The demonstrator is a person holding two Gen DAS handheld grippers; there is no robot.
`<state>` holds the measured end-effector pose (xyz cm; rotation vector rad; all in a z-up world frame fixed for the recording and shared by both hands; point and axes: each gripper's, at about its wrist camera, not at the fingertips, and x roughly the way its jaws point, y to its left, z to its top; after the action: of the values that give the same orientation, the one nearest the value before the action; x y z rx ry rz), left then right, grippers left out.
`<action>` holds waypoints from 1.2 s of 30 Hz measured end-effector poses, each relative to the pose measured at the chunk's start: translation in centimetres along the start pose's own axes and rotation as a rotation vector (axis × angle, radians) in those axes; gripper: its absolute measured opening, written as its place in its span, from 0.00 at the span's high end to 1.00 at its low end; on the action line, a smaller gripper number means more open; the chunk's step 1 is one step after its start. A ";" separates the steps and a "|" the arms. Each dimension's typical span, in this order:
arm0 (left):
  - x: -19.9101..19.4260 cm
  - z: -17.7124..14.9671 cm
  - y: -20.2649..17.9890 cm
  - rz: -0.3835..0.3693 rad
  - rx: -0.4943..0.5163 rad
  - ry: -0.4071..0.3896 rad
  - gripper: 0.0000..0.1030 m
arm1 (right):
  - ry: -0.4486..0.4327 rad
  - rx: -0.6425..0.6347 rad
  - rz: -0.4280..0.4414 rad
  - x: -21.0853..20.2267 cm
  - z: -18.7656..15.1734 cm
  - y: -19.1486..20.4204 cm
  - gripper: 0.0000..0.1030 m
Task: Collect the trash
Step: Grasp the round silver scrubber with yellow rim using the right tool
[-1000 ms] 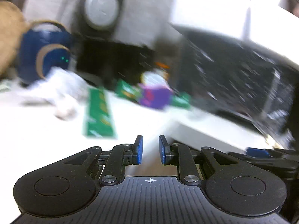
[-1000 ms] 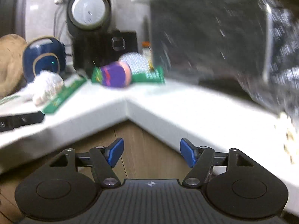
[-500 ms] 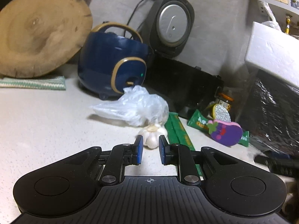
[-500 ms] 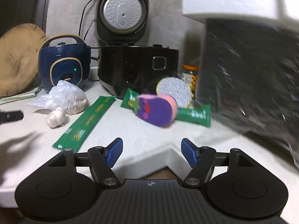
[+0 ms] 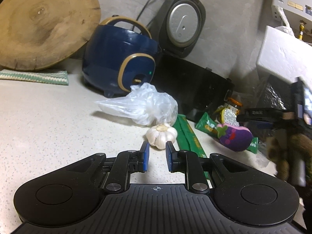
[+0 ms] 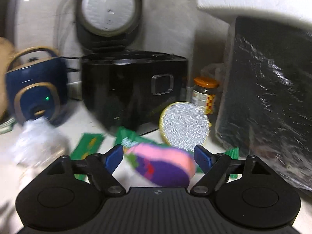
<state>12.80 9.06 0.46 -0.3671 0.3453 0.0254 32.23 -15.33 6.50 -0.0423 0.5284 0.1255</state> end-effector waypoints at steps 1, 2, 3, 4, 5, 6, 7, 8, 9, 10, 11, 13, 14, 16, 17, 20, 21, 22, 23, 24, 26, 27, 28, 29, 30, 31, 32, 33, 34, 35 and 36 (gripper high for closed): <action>0.0 0.0 0.1 -0.002 -0.006 0.000 0.80 | 0.018 0.013 -0.007 1.0 0.3 -0.2 0.22; 0.0 0.0 0.2 -0.005 -0.010 0.002 0.80 | 0.039 0.029 -0.010 2.0 0.5 -0.5 0.22; 0.0 0.0 0.2 -0.005 -0.015 0.004 0.80 | 0.058 0.054 -0.013 2.9 0.6 -0.8 0.22; 0.1 0.0 0.3 -0.004 -0.019 0.007 0.80 | 0.076 0.080 -0.011 3.7 0.5 -1.2 0.23; 0.1 0.1 0.3 -0.002 -0.022 0.008 0.80 | 0.096 0.102 0.000 4.2 0.2 -1.6 0.24; 0.1 0.0 0.3 0.000 -0.023 0.008 0.80 | 0.108 0.130 0.036 4.5 -0.1 -1.9 0.25; 0.1 0.0 0.3 0.000 -0.022 0.008 0.80 | 0.106 0.144 0.054 4.3 -0.6 -2.1 0.25; 0.1 0.0 0.3 0.001 -0.020 0.008 0.80 | 0.095 0.140 0.052 4.0 -0.8 -2.0 0.26; 0.1 0.0 0.3 0.001 -0.019 0.007 0.80 | 0.094 0.123 0.066 3.5 -1.0 -1.9 0.26; 0.1 0.0 0.2 0.002 -0.018 0.007 0.80 | 0.093 0.108 0.073 3.1 -1.2 -1.7 0.27; 0.1 0.1 0.2 0.003 -0.018 0.006 0.80 | 0.095 0.093 0.083 2.6 -1.3 -1.5 0.29; 0.1 0.1 0.2 0.006 -0.019 0.007 0.80 | 0.109 0.066 0.121 1.4 -1.8 -1.2 0.42; 0.1 0.1 0.3 0.008 -0.020 0.008 0.80 | 0.130 0.058 0.159 1.0 -1.9 -0.9 0.48; 0.1 0.1 0.3 0.010 -0.019 0.009 0.80 | 0.171 0.058 0.226 0.3 -2.4 -0.4 0.48; 0.1 0.1 0.2 0.010 -0.017 0.009 0.80 | 0.181 0.051 0.239 -0.1 -2.6 -0.1 0.48; 0.1 0.0 0.2 0.014 -0.015 0.012 0.80 | 0.180 0.012 0.252 -1.1 -2.5 0.9 0.48; 0.1 0.0 0.2 0.016 -0.016 0.013 0.80 | 0.165 0.007 0.254 -1.6 -2.3 0.9 0.48; 0.2 0.1 0.2 0.017 -0.017 0.015 0.80 | 0.142 0.007 0.256 -2.3 -2.0 0.7 0.48; 0.2 0.1 0.2 0.020 -0.018 0.016 0.80 | 0.117 0.012 0.252 -2.8 -1.6 0.2 0.46; 0.2 0.1 0.3 0.022 -0.019 0.017 0.80 | 0.090 0.023 0.240 -3.2 -1.2 -0.4 0.43; 0.2 0.1 0.3 0.024 -0.019 0.016 0.80 | 0.041 0.073 0.200 -3.8 -0.3 -2.0 0.36; 0.2 0.0 0.3 0.025 -0.019 0.015 0.80 | 0.025 0.101 0.169 -3.8 0.1 -2.9 0.36; 0.2 0.1 0.3 0.026 -0.018 0.015 0.80 | 0.021 0.121 0.146 -3.5 0.6 -3.6 0.36; 0.2 0.1 0.3 0.027 -0.018 0.015 0.80 | 0.023 0.135 0.133 -3.0 0.9 -4.2 0.36; 0.2 0.1 0.3 0.027 -0.019 0.016 0.80 | 0.031 0.146 0.118 -2.2 1.3 -4.7 0.36; 0.2 0.1 0.3 0.026 -0.021 0.017 0.80 | 0.040 0.146 0.105 -1.5 1.6 -5.0 0.36; 0.2 0.1 0.3 0.027 -0.021 0.017 0.80 | 0.051 0.135 0.092 -0.6 1.8 -4.9 0.34; 0.2 0.1 0.3 0.027 -0.020 0.016 0.80 | 0.060 0.109 0.071 0.6 2.1 -4.6 0.34; 0.2 0.1 0.3 0.028 -0.016 0.015 0.80 | 0.063 0.080 0.041 1.7 2.3 -4.0 0.34; 0.1 0.1 0.2 0.030 -0.012 0.012 0.80 | 0.065 0.046 0.009 3.0 2.4 -3.3 0.34; 0.1 0.0 0.1 0.033 -0.008 0.008 0.80 | 0.073 0.016 -0.017 4.4 2.6 -2.6 0.34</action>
<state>12.90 9.20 0.41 -0.3694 0.3595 0.0573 37.64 -17.19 6.48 -0.0356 0.6014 0.1033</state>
